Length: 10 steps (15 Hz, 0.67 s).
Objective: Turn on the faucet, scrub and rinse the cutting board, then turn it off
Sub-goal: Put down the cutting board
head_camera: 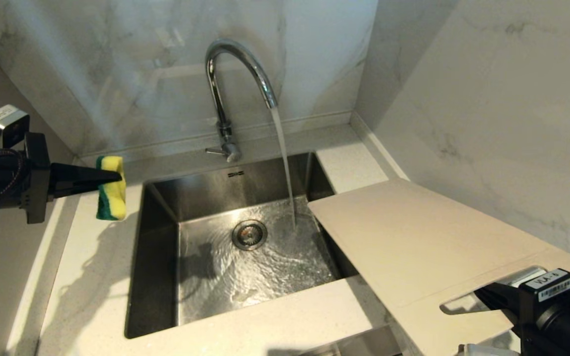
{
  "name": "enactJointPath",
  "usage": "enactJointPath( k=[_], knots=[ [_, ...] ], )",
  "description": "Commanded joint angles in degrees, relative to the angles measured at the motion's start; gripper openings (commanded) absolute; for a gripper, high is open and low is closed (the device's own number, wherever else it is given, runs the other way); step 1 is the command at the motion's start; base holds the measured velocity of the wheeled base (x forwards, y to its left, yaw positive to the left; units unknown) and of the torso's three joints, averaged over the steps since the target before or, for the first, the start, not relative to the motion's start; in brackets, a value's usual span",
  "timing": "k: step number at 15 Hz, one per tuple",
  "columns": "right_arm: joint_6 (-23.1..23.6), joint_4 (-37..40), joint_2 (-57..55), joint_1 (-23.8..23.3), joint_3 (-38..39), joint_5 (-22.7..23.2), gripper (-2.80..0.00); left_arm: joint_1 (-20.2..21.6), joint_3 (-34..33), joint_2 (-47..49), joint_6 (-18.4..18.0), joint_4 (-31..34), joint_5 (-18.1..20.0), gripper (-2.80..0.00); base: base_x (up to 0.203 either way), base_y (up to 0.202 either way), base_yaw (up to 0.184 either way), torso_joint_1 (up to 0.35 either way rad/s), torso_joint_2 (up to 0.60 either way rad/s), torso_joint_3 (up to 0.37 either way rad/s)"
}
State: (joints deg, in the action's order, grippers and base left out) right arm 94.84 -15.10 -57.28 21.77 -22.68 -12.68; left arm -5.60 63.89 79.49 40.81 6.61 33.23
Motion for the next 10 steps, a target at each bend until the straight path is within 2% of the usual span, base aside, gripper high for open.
enactJointPath(
  k=[1, 10],
  knots=[
    [-0.03, -0.1, -2.92, -0.01, -0.44, -0.15, -2.8, -0.1, 0.13, 1.13, 0.16, -0.02, 0.25, -2.8, 0.0, 0.0, 0.0, 0.0, 0.0, 0.0],
    [-0.53, -0.1, -8.96, -0.85, -2.9, -0.33, -2.8, 0.06, 2.03, 4.09, -1.09, -0.1, 0.25, -2.8, 0.0, 0.0, 0.0, 0.0, 0.0, 0.0]
  ],
)
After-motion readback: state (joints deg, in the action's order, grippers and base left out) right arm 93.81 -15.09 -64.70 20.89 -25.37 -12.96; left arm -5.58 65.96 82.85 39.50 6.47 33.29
